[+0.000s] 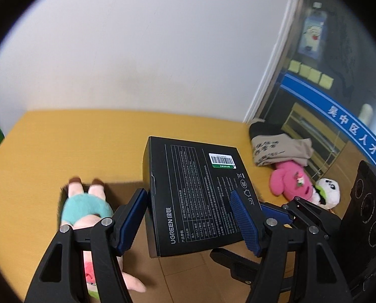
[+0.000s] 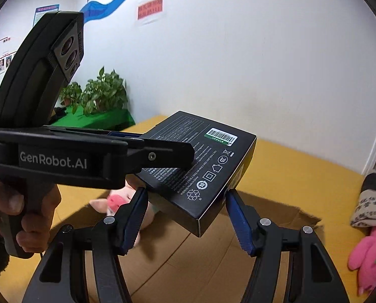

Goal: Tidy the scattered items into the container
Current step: 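Lift the black UGREEN box with both tools and carry it over the cardboard box, then lower the UGREEN box into the cardboard box and open both tools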

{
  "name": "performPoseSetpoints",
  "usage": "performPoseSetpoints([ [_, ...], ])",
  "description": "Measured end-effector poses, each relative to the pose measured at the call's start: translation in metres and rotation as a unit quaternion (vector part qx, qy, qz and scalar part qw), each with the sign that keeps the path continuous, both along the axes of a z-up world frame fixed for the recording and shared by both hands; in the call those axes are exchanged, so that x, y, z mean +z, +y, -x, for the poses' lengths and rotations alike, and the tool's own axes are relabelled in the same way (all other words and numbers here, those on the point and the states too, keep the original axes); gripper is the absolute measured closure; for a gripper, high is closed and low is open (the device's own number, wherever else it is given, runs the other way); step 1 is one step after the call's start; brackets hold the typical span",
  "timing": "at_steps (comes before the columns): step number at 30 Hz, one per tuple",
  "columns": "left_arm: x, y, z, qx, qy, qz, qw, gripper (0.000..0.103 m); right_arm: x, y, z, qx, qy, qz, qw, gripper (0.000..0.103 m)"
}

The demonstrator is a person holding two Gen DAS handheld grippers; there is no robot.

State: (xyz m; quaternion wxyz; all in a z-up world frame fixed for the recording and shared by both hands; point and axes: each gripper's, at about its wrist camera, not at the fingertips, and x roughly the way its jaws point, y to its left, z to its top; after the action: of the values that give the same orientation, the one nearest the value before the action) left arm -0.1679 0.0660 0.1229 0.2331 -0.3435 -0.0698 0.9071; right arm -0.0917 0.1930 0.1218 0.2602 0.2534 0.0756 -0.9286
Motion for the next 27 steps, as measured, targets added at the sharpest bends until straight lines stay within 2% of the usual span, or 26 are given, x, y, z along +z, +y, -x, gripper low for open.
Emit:
performPoseSetpoints([
  [7,-0.053,0.005,0.038,0.021,-0.066,0.015,0.9975,0.035,-0.052,0.002,0.045,0.01,-0.067,-0.003,0.998,0.035],
  [13,-0.081,0.012,0.063,0.036,-0.099,0.042,0.9936,0.035,-0.081,0.003,0.076,0.016,-0.107,-0.01,0.994,0.037],
  [19,-0.109,0.009,0.077,0.063,-0.133,0.062,0.9872,0.035,-0.107,-0.002,0.1,0.018,-0.153,0.006,0.988,0.037],
  [23,-0.124,0.014,0.081,0.079,-0.134,0.116,0.9811,0.036,-0.12,-0.002,0.105,0.017,-0.17,0.019,0.985,0.043],
  [27,-0.132,0.033,0.081,0.057,-0.146,0.148,0.9765,0.038,-0.124,-0.003,0.106,0.02,-0.175,0.023,0.984,0.046],
])
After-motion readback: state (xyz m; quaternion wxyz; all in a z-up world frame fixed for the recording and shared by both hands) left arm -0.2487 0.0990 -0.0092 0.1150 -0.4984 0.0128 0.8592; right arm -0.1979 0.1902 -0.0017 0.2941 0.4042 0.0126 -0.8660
